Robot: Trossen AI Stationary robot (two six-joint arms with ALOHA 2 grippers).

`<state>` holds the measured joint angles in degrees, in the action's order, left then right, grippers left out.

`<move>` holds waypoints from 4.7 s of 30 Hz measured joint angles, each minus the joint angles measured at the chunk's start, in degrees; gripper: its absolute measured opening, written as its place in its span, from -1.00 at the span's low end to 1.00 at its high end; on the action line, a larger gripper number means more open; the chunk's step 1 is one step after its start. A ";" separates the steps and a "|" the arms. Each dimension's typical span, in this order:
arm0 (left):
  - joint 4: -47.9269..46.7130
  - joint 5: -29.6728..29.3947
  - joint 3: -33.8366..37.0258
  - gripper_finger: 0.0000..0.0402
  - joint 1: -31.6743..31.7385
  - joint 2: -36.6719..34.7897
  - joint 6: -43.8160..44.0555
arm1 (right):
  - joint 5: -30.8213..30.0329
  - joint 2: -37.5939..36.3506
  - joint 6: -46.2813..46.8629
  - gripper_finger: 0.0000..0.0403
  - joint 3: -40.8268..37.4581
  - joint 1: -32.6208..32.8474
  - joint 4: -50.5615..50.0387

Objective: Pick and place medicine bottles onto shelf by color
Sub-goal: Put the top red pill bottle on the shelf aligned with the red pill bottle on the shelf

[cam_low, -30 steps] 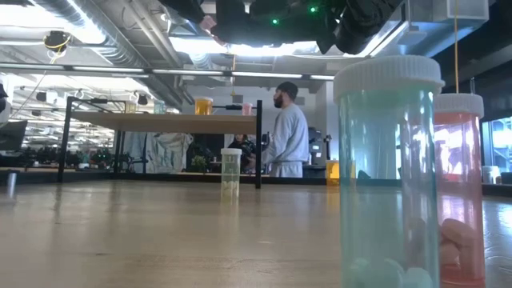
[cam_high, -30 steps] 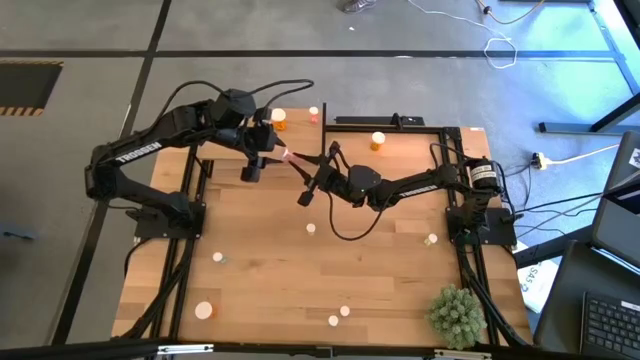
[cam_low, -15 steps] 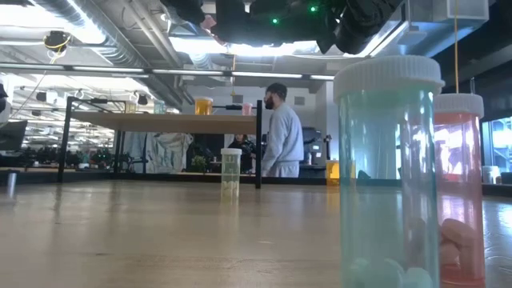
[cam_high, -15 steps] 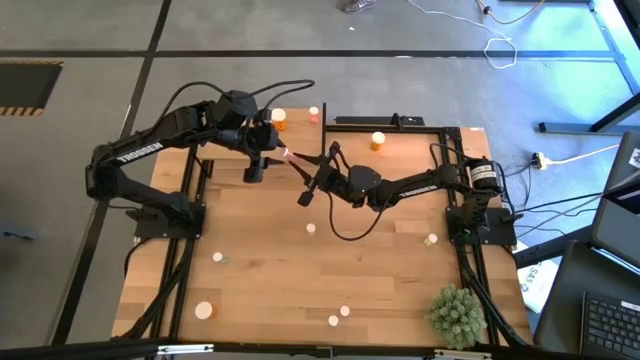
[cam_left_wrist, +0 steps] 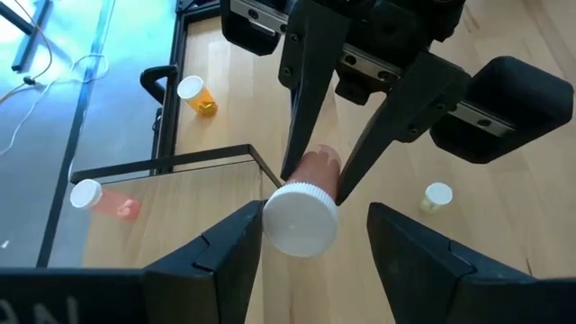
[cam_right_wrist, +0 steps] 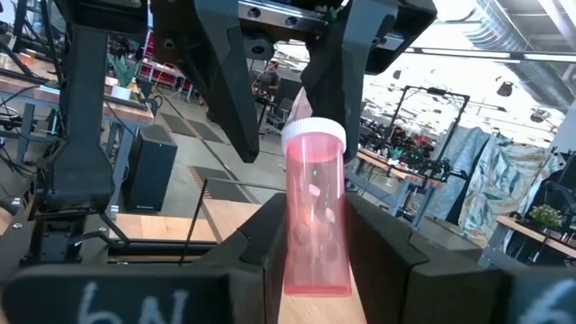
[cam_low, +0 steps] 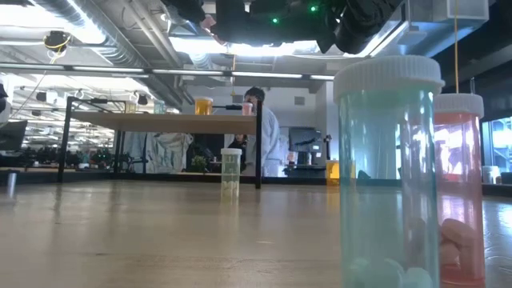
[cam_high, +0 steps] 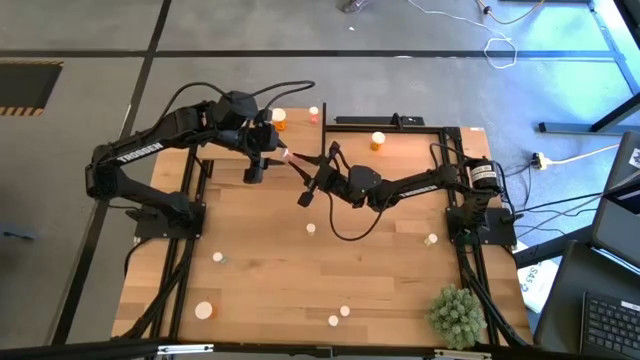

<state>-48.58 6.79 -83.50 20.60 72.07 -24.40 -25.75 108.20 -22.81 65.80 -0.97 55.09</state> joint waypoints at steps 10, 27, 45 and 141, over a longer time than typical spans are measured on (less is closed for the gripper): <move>0.12 0.17 -0.09 -0.03 -0.01 0.74 -0.16 | 0.36 0.00 0.00 -0.48 0.00 -0.04 -0.15; 0.28 0.12 -0.09 -0.21 0.14 1.55 -0.20 | 0.58 0.00 -0.17 -0.48 0.00 -0.04 -0.11; 0.24 0.04 -0.09 -0.23 0.13 1.55 -0.19 | 0.56 0.00 -0.20 -0.48 0.00 -0.02 -0.11; 1.36 -7.68 -0.02 -0.44 0.34 1.53 -2.16 | -9.56 -5.07 -4.46 -0.11 0.00 1.25 -6.25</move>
<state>-47.22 -0.89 -83.53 20.94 73.60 -26.56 -35.31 103.14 -27.26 65.80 0.27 48.84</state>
